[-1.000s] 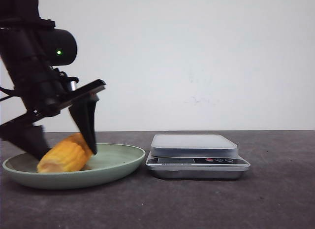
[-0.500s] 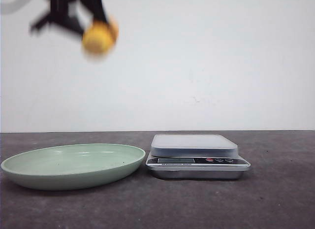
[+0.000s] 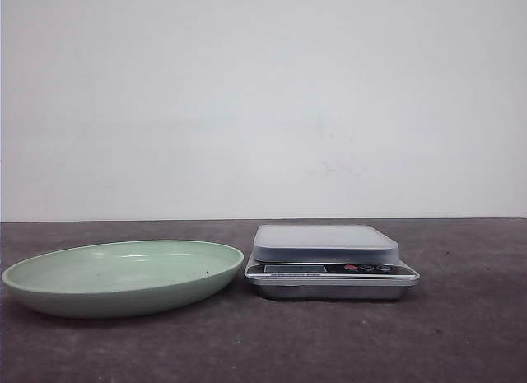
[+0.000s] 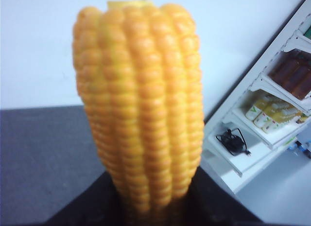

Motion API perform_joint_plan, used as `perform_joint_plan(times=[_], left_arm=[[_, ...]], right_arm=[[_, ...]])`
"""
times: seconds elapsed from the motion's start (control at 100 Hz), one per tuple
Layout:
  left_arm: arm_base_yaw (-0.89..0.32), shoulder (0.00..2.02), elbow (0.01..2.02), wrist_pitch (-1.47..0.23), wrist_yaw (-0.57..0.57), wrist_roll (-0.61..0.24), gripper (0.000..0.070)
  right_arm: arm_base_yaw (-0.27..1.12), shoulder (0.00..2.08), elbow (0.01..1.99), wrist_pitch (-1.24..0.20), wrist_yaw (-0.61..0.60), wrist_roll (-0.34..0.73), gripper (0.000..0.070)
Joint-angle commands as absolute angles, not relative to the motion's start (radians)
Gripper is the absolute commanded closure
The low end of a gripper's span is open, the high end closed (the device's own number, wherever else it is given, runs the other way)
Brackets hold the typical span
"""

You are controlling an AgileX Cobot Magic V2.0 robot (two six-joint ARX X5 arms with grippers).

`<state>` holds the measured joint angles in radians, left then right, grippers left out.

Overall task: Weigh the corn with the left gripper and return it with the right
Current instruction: 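Lift the corn with the left gripper and carry it over the scale, then lower the corn onto the scale platform and open the left gripper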

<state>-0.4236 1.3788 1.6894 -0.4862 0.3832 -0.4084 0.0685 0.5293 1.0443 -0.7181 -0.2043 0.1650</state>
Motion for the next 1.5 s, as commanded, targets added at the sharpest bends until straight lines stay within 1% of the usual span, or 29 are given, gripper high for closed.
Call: perform_joint_plan(times=[0.0, 0.13, 0.38, 0.67, 0.87, 0.93, 0.96, 1.06, 1.09, 1.11, 1.14, 1.15, 1.16, 1.17, 1.2, 1.21, 1.24, 1.28, 1.31, 1.41, 1.49], left_arm=[[-0.443, 1.437, 1.703, -0.484, 0.386, -0.424, 0.0696], [-0.483, 1.544, 1.703, -0.483, 0.386, -0.45, 0.0695], [-0.539, 1.815, 1.703, -0.512, 0.39, -0.543, 0.0695], [-0.589, 2.025, 1.703, -0.599, 0.395, -0.544, 0.0695], [-0.626, 2.094, 1.703, -0.606, 0.393, -0.544, 0.0694], [-0.635, 2.104, 1.703, -0.611, 0.39, -0.545, 0.0684], [-0.641, 2.111, 1.703, -0.614, 0.385, -0.545, 0.0671], [-0.651, 2.114, 1.703, -0.617, 0.353, -0.546, 0.0666], [-0.653, 2.114, 1.703, -0.615, 0.342, -0.548, 0.0654], [-0.654, 2.114, 1.703, -0.613, 0.333, -0.552, 0.0632], [-0.655, 2.114, 1.703, -0.612, 0.329, -0.562, 0.0579], [-0.655, 2.114, 1.703, -0.611, 0.329, -0.568, 0.0544], [-0.655, 2.114, 1.703, -0.611, 0.329, -0.569, 0.0533], [-0.655, 2.114, 1.703, -0.611, 0.329, -0.573, 0.0494], [-0.655, 2.114, 1.703, -0.611, 0.33, -0.579, 0.0415], [-0.655, 2.114, 1.703, -0.611, 0.33, -0.579, 0.0403], [-0.654, 2.114, 1.703, -0.614, 0.33, -0.581, 0.0332], [-0.654, 2.114, 1.703, -0.614, 0.33, -0.581, 0.0275], [-0.654, 2.114, 1.703, -0.613, 0.33, -0.581, 0.025], [-0.654, 2.114, 1.703, -0.61, 0.334, -0.581, 0.024], [-0.653, 2.114, 1.71, -0.611, 0.339, -0.58, 0.0163]], right_arm=[[0.07, 0.536, 1.055, -0.711, -0.201, 0.177, 0.0], [0.07, 0.537, 1.055, -0.711, -0.201, 0.18, 0.0], [0.07, 0.542, 1.053, -0.743, -0.2, 0.178, 0.0], [0.07, 0.541, 1.053, -0.861, -0.149, 0.17, 0.0], [0.07, 0.541, 1.053, -0.877, -0.15, 0.172, 0.0], [0.07, 0.541, 1.053, -0.884, -0.15, 0.172, 0.0], [0.07, 0.541, 1.053, -0.886, -0.15, 0.172, 0.0], [0.07, 0.541, 1.053, -0.893, -0.15, 0.172, 0.0], [0.07, 0.541, 1.053, -0.893, -0.15, 0.172, 0.0], [0.07, 0.541, 1.053, -0.892, -0.15, 0.172, 0.0], [0.07, 0.541, 1.053, -0.893, -0.15, 0.173, 0.0], [0.07, 0.541, 1.053, -0.893, -0.15, 0.173, 0.0], [0.07, 0.541, 1.053, -0.892, -0.15, 0.173, 0.0], [0.07, 0.541, 1.053, -0.893, -0.15, 0.173, 0.0], [0.07, 0.541, 1.053, -0.893, -0.15, 0.173, 0.0], [0.07, 0.541, 1.053, -0.893, -0.15, 0.173, 0.0], [0.07, 0.541, 1.053, -0.893, -0.15, 0.175, 0.0], [0.07, 0.541, 1.053, -0.893, -0.15, 0.178, 0.0], [0.07, 0.541, 1.053, -0.893, -0.15, 0.18, 0.0], [0.07, 0.541, 1.053, -0.896, -0.15, 0.18, 0.0], [0.07, 0.541, 1.053, -0.902, -0.15, 0.179, 0.0]])
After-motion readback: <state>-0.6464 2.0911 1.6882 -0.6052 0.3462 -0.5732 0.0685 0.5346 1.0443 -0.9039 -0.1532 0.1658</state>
